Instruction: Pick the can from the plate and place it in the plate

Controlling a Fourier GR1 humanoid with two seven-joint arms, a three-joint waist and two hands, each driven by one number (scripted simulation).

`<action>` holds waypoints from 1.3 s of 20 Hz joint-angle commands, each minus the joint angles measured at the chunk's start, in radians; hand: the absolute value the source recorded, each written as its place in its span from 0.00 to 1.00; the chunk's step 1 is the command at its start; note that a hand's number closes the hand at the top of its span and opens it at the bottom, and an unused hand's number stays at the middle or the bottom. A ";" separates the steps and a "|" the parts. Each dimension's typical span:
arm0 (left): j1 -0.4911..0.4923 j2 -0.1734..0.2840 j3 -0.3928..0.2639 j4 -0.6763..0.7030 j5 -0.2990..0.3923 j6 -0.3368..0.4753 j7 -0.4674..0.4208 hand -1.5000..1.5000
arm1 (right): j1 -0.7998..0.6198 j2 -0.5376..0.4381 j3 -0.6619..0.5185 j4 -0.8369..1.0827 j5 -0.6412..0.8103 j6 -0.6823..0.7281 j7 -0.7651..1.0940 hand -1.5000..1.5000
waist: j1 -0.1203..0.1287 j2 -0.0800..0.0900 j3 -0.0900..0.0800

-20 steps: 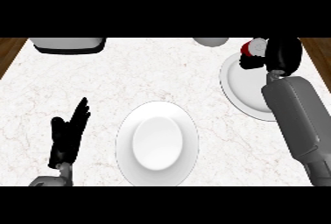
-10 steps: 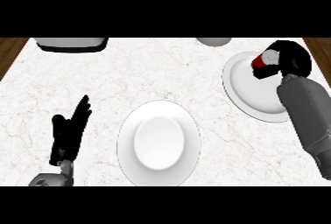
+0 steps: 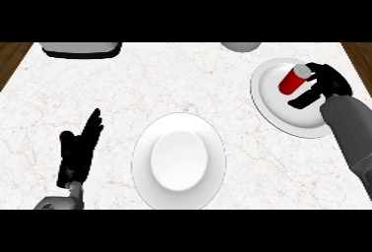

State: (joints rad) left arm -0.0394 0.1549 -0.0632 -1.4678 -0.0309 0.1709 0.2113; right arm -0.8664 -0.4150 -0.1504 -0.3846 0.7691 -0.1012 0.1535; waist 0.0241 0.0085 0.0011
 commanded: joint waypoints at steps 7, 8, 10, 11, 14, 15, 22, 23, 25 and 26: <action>-0.004 -0.008 0.020 0.028 -0.003 0.015 -0.008 0.50 | 0.001 -0.004 -0.261 -0.108 -0.306 -0.005 -0.368 0.00 | -0.031 -0.007 0.002; -0.022 0.000 0.028 0.031 0.009 0.000 0.000 0.50 | 0.013 0.018 -0.292 -0.110 -0.338 -0.034 -0.389 0.00 | -0.028 -0.004 0.002; 0.006 -0.027 -0.008 0.017 -0.017 0.020 0.015 0.50 | 0.040 0.011 -0.342 -0.126 -0.400 -0.009 -0.418 0.00 | -0.030 -0.009 0.001; 0.044 -0.012 0.010 0.016 -0.003 0.002 -0.042 0.50 | 0.060 -0.016 -0.368 -0.116 -0.426 0.013 -0.445 0.00 | -0.020 -0.007 0.000; 0.044 -0.044 -0.015 -0.019 -0.035 0.046 0.008 0.50 | 0.126 -0.028 -0.381 -0.161 -0.489 0.148 -0.464 0.00 | -0.032 -0.013 -0.001; 0.014 -0.002 0.018 0.002 -0.006 -0.006 0.015 0.50 | 0.144 -0.020 -0.377 -0.161 -0.493 0.130 -0.478 0.00 | -0.025 -0.009 -0.001; 0.029 -0.033 -0.003 -0.034 -0.031 -0.001 0.031 0.50 | 0.175 -0.014 -0.354 -0.104 -0.536 0.172 -0.600 0.00 | -0.015 -0.007 -0.001; 0.035 0.002 0.055 0.027 0.011 -0.042 -0.038 0.50 | 0.207 0.012 -0.341 -0.150 -0.539 0.173 -0.614 0.00 | -0.019 -0.008 -0.001; 0.016 -0.001 0.034 -0.034 -0.012 -0.033 0.030 0.50 | 0.153 -0.013 -0.341 -0.121 -0.551 0.168 -0.610 0.00 | -0.014 -0.007 -0.001; 0.042 -0.032 0.006 -0.081 -0.034 -0.005 0.050 0.50 | 0.156 -0.010 -0.335 -0.092 -0.551 0.140 -0.609 0.00 | -0.012 -0.006 0.000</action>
State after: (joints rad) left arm -0.0182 0.1292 -0.0533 -1.4935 -0.0589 0.1690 0.2339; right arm -0.7100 -0.4391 -0.5045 -0.4906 0.2333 0.0671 -0.4344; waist 0.0087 0.0019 0.0006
